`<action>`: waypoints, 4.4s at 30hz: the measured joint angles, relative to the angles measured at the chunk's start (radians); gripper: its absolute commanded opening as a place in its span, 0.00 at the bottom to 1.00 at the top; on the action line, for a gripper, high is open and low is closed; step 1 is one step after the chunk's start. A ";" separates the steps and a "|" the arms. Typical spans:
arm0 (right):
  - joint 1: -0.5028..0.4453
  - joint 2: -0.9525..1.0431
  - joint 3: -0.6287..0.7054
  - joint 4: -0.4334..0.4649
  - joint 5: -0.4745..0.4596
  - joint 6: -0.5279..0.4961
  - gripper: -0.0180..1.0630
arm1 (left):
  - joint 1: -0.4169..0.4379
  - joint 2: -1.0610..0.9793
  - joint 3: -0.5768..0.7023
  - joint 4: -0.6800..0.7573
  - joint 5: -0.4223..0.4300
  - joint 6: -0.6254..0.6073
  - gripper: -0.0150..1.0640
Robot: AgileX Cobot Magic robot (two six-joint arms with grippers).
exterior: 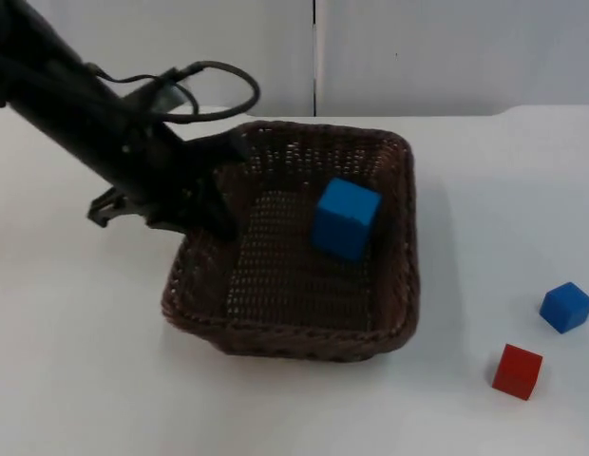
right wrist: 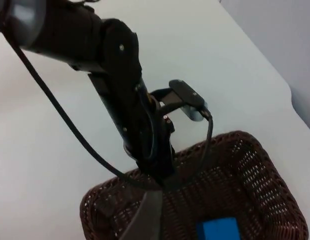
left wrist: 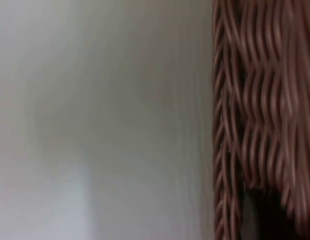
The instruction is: Pick up the basket with the left hand and place the largest block into the basket with the right hand.
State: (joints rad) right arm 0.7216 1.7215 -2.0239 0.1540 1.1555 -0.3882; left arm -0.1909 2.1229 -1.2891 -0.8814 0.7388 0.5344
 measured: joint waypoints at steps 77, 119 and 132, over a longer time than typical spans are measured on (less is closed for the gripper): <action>0.000 -0.240 0.267 -0.076 -0.149 0.255 0.77 | -0.064 -0.702 0.228 0.300 0.037 -0.204 0.82; 0.000 -1.072 1.305 -0.076 -0.515 0.310 0.77 | -0.064 -1.633 0.525 0.382 0.189 -0.202 0.82; 0.000 -1.253 1.418 -0.076 -0.510 0.310 0.77 | -0.064 -1.834 0.525 0.570 0.278 -0.317 0.82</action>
State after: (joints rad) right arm 0.7216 0.4682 -0.6055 0.0782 0.6450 -0.0786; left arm -0.2544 0.2889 -0.7641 -0.3113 1.0165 0.2172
